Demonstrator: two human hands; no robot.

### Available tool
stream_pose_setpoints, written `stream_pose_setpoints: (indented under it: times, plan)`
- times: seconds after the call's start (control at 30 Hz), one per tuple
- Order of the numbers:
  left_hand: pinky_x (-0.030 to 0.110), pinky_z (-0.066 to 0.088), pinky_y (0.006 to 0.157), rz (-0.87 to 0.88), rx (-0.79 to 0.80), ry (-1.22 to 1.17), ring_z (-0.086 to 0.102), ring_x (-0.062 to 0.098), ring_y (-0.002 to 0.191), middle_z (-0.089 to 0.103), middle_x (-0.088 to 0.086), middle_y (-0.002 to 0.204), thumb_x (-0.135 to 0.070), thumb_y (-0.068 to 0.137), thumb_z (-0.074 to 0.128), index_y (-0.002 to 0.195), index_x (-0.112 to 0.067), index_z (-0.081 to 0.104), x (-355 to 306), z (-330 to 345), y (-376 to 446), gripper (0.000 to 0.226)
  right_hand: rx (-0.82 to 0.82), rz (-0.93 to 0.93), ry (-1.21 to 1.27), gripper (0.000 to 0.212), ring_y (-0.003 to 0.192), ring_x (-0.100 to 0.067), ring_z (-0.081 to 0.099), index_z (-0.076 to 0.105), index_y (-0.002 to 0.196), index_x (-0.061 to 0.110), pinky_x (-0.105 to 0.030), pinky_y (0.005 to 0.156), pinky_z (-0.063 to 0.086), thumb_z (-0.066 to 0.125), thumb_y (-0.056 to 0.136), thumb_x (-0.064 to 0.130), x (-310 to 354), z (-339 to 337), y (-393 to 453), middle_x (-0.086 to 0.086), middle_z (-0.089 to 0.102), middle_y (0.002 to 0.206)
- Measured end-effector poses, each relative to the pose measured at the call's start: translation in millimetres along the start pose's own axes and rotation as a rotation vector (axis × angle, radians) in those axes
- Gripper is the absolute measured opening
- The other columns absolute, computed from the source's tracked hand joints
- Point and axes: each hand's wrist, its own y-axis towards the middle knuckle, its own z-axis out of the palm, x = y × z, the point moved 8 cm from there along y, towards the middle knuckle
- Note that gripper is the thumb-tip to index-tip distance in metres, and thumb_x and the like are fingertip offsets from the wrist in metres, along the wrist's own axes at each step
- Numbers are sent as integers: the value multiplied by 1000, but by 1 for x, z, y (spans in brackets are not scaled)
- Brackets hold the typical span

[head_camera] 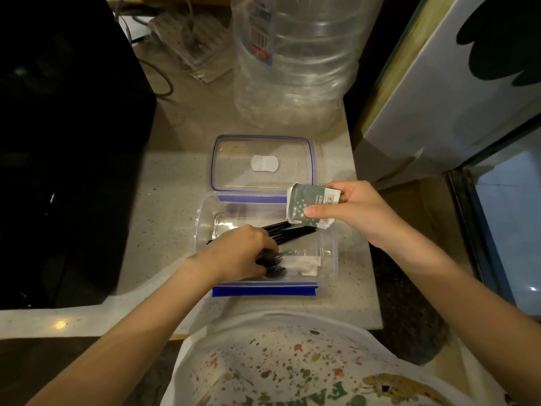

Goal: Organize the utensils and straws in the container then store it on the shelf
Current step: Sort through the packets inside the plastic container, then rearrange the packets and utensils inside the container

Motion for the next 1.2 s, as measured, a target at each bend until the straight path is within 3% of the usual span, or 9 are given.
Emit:
stream_pose_setpoints:
  times: [0.13,0.23,0.4,0.63,0.73,0.8,0.93,1.03,1.2]
  plan:
    - [39,54,72,-7,-32,52,60,21,84,68,4,93,-18,79,63,95,-15,65,-1,-2,3,16,-5,-4,2,23,77,-9,71,71,85,23,-15,63,56,81,65,16,0,0,0,4,76,82]
    - [35,54,74,-12,-28,55,61,20,83,68,2,87,-17,82,63,94,-13,67,5,-10,6,14,-6,-2,7,21,76,-8,71,71,82,23,-13,60,54,81,64,17,-1,0,0,6,76,80]
    - [38,55,74,-51,-187,71,60,19,75,69,8,86,-16,82,63,88,-11,66,19,-45,9,9,-9,-5,-1,18,76,-8,71,72,79,25,-14,62,55,81,64,18,-1,-2,0,6,76,81]
    - [35,56,78,-106,-275,138,63,22,94,65,6,112,-21,83,62,117,-15,54,17,-50,4,35,21,-1,-83,26,77,-11,71,72,84,19,-19,65,57,83,60,19,-1,-5,1,1,76,81]
    - [31,53,72,-91,-407,197,62,24,94,60,8,116,-23,83,64,116,-14,48,10,-55,-8,38,81,-40,-268,27,75,-12,70,72,87,16,-26,68,56,82,63,17,10,-4,-1,-2,74,81]
    - [33,55,66,-10,-486,212,61,26,88,60,12,108,-17,79,68,104,-12,56,-3,-57,-19,28,127,-78,-405,28,76,-13,68,72,90,17,-31,69,56,82,64,19,19,2,-2,-1,73,84]
    - [32,54,60,237,-393,223,60,23,82,64,8,90,-25,68,78,78,-16,70,-29,-43,-22,16,167,-106,-542,27,75,-15,67,71,90,18,-37,67,55,82,66,20,32,7,-3,-1,72,83]
    - [35,51,75,233,-268,251,53,19,97,61,4,103,-39,75,69,92,-18,69,-25,-25,-4,27,235,-142,-757,26,68,-12,63,69,89,22,-32,59,51,81,66,26,35,22,-7,5,69,77]
    - [31,46,81,197,-328,259,50,18,100,58,4,108,-34,79,64,100,-18,65,-19,-21,13,27,376,-223,-1089,23,71,-8,55,66,93,27,-23,57,39,74,72,29,17,62,-19,10,62,79]
